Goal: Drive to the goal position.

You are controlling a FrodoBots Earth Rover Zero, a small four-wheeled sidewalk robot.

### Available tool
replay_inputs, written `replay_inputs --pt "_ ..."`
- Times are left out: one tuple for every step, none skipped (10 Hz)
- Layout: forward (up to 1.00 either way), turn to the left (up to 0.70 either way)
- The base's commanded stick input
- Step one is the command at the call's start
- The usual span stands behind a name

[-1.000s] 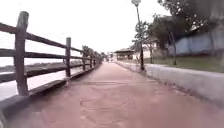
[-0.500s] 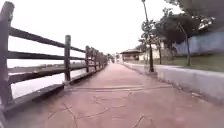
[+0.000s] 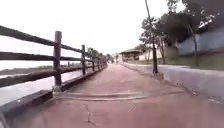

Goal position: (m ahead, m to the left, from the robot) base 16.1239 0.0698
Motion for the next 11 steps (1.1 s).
replay_inputs --pt "1.00 0.00" --pt "1.00 0.00" --pt "1.00 0.00" --pt "1.00 0.00" --pt "1.00 0.00" --pt "1.00 0.33" --pt "1.00 0.20" --pt "1.00 0.00" --pt "1.00 0.00" --pt "1.00 0.00" --pt "1.00 0.00"
